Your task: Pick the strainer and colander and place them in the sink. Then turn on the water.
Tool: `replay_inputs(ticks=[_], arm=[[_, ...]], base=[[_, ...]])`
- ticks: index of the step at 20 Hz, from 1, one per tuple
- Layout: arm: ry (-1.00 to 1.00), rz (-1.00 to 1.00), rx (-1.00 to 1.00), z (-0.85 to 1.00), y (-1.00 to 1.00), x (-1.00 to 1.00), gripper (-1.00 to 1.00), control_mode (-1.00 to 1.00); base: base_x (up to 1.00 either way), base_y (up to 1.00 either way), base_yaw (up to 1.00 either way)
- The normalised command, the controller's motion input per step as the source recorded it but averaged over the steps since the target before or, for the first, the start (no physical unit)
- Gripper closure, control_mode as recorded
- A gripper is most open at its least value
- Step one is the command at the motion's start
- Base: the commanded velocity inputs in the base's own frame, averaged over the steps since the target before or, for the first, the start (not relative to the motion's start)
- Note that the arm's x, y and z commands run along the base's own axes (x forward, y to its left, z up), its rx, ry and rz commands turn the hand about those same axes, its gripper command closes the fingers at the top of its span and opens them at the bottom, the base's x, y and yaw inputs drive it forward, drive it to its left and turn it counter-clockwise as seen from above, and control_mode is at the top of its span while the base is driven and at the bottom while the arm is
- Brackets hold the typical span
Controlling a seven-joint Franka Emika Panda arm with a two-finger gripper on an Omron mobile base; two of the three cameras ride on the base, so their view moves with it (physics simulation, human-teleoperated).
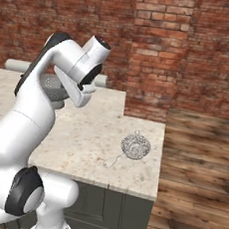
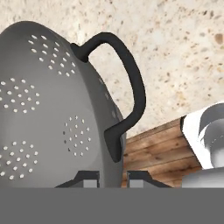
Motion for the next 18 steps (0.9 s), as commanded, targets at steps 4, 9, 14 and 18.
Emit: replay_inputs(ticks=[4, 9, 14, 18], arm=[[0.0, 0.0, 0.0, 0.05, -0.01, -0.08, 1.0, 1.0], [0.0, 0.0, 0.0, 0.0, 0.0, 0.0, 1.0, 1.0], [0.0, 0.0, 0.0, 0.0, 0.0, 0.0, 1.0, 1.0], [0.0, 0.0, 0.0, 0.0, 0.0, 0.0, 1.0, 1.0]], base=[[-0.11, -0.04, 0.0], [-0.13, -0.19, -0.41], [0.0, 0.0, -1.0], [0.0, 0.0, -1.0]])
